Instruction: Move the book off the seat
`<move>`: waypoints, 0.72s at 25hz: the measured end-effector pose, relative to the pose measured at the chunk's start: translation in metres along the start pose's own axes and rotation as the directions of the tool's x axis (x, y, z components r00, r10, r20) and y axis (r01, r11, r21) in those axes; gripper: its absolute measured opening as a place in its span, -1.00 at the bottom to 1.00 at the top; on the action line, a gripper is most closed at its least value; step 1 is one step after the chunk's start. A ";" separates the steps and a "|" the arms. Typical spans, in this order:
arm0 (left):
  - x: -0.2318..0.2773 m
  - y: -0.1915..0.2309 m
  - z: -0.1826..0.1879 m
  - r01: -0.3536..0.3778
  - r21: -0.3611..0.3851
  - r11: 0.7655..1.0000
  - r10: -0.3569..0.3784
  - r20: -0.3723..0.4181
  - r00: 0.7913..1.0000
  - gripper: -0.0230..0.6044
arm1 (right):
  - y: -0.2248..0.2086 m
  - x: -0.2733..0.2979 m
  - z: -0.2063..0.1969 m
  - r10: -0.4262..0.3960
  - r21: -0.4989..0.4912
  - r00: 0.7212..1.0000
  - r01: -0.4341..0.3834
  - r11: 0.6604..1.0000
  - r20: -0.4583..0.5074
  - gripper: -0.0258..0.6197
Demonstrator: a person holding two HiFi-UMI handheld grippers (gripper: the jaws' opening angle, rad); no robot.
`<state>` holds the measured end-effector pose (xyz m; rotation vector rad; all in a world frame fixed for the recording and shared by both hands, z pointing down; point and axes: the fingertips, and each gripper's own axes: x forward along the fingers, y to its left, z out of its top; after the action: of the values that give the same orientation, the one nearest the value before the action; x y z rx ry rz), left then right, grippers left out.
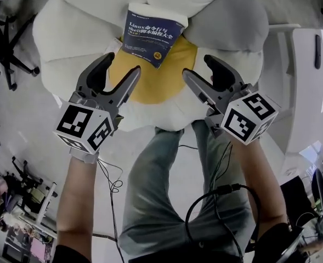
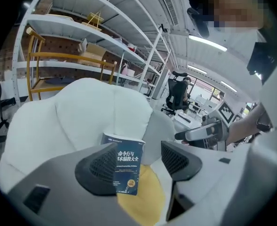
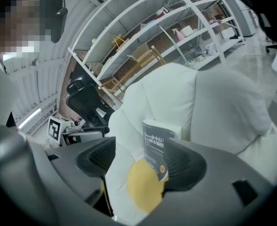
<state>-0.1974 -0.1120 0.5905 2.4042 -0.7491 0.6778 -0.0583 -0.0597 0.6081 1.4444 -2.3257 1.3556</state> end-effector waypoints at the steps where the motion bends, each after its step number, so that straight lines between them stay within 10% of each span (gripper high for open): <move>1: 0.006 0.009 -0.002 -0.002 0.008 1.000 0.002 -0.002 1.000 -0.05 | -0.005 0.011 -0.004 -0.001 0.004 1.000 0.001 1.000 0.003 0.02; 18: 0.116 0.100 -0.058 -0.026 0.077 0.997 0.032 -0.073 0.997 0.15 | -0.099 0.121 -0.050 -0.070 0.057 0.997 0.069 0.996 0.014 0.12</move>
<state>-0.1937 -0.1895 0.7347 2.4260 -0.7407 0.8169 -0.0678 -0.1223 0.7595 1.5431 -2.2411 1.4074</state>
